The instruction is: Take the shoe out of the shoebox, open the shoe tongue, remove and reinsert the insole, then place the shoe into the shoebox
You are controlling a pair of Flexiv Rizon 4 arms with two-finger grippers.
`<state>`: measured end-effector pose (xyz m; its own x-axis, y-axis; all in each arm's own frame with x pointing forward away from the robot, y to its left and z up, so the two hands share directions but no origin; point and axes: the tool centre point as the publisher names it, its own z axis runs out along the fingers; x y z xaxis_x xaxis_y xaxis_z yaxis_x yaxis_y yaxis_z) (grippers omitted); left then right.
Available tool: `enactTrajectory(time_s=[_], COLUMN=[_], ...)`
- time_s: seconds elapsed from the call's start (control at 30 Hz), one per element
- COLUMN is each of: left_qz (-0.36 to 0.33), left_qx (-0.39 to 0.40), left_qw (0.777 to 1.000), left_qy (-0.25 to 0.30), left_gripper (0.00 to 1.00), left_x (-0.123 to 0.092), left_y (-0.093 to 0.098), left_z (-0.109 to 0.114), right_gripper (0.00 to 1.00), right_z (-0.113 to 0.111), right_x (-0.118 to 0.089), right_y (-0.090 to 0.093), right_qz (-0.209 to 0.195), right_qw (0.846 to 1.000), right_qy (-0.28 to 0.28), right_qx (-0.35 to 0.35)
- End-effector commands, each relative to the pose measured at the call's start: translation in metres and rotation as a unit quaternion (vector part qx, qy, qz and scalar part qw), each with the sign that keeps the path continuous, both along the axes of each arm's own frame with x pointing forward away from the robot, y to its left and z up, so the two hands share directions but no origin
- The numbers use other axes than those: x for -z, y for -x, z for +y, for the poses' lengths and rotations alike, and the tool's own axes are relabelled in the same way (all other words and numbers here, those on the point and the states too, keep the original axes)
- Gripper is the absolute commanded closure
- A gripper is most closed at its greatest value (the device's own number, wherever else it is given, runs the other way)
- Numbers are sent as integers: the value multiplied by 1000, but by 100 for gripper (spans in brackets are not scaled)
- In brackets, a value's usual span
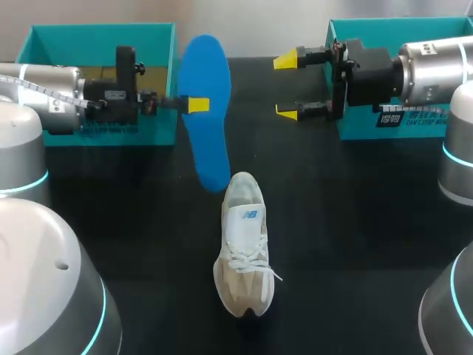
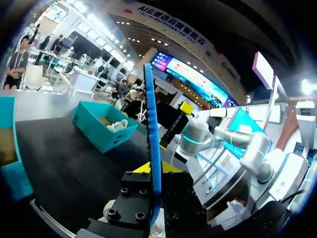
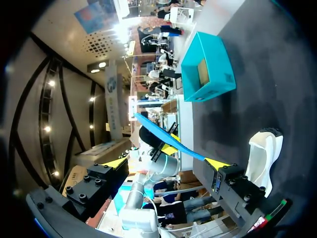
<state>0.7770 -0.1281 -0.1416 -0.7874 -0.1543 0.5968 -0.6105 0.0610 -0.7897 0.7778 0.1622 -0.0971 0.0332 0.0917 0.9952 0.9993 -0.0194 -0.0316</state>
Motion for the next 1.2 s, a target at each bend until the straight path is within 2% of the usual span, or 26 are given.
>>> enactTrajectory(time_s=[0.03, 0.27, 0.37, 0.47, 0.77, 1.0, 1.2], left_qz=[241, 241, 353, 405, 469, 466, 453], left_qx=[-5, -5, 4, -1, -9, -15, -15], left_qw=[971, 971, 935, 913, 880, 883, 889], left_qy=[13, 13, 33, 41, 69, 56, 56], left_gripper=[100, 100, 100, 100, 100, 100, 100], left_x=[1, 1, 9, 14, 18, 32, 36], left_y=[-5, -5, -13, -16, -20, -5, -7], left_z=[-4, -4, -3, -1, 3, -10, -17], right_gripper=[0, 0, 0, 0, 0, 0, 0], right_z=[1, 1, 1, 1, 1, 1, 1], right_x=[0, 0, 0, 0, 0, 0, 0], right_y=[0, 0, 0, 0, 0, 0, 0], right_qz=[0, 0, 0, 0, 0, 0, 0], right_qw=[1000, 1000, 1000, 1000, 1000, 1000, 1000], right_qy=[2, 2, 2, 2, 2, 2, 2], right_qx=[1, 1, 1, 1, 1, 1, 1])
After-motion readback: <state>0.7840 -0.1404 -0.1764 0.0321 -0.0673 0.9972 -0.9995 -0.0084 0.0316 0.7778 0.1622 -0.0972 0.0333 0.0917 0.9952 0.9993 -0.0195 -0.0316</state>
